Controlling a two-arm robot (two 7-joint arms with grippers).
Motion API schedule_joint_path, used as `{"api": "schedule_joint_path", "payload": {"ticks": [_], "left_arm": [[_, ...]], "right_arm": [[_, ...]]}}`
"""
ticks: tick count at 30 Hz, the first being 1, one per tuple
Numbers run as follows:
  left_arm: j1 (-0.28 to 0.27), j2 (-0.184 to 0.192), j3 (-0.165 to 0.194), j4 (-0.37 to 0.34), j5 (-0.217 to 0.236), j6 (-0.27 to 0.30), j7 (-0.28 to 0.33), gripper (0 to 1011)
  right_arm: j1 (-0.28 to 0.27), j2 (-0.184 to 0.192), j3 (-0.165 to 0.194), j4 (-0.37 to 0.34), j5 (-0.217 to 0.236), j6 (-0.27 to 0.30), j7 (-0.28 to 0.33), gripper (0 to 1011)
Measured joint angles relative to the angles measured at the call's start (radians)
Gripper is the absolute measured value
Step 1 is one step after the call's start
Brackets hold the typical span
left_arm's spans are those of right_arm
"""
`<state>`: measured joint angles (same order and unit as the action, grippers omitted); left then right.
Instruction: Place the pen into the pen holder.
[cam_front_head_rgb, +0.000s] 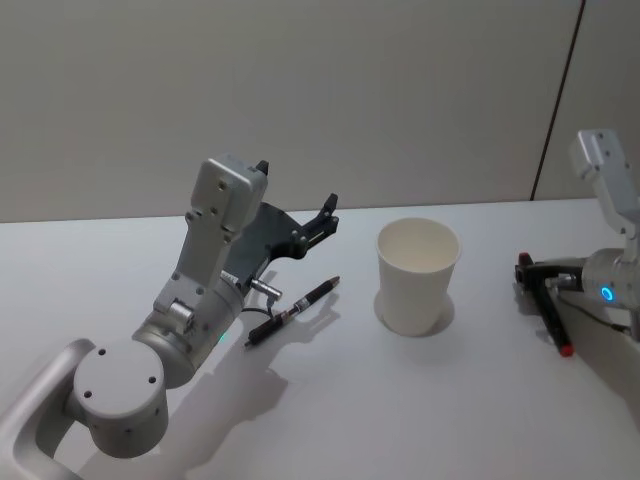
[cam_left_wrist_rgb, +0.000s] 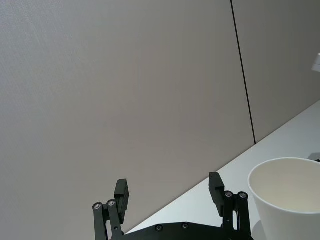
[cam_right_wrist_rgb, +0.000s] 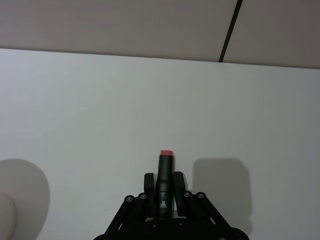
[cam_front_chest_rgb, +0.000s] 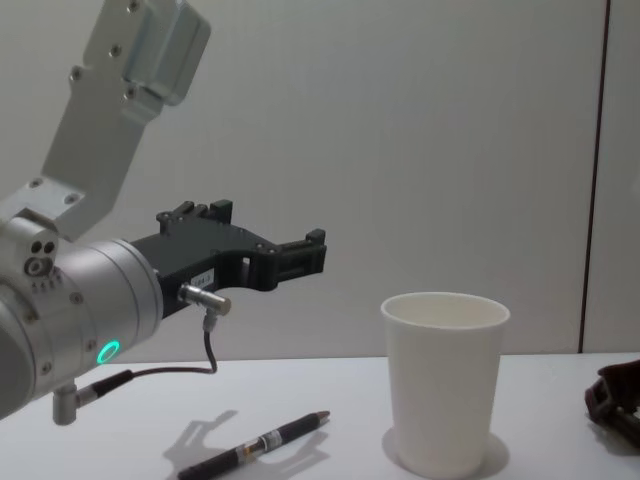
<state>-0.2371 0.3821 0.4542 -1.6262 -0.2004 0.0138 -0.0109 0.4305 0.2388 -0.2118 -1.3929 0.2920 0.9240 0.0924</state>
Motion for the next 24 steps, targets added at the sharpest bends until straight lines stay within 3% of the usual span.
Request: {"api": "schedule_joint_path", "payload": {"ticks": [4,24], "left_arm": [[0.0,0.0,0.0,0.0,0.0,0.0,0.0,1001],[0.0,0.0,0.0,0.0,0.0,0.0,0.0,1001]], "right_arm": [[0.0,0.0,0.0,0.0,0.0,0.001,0.0,185],[0.0,0.0,0.0,0.0,0.001,0.001,0.0,182]]}}
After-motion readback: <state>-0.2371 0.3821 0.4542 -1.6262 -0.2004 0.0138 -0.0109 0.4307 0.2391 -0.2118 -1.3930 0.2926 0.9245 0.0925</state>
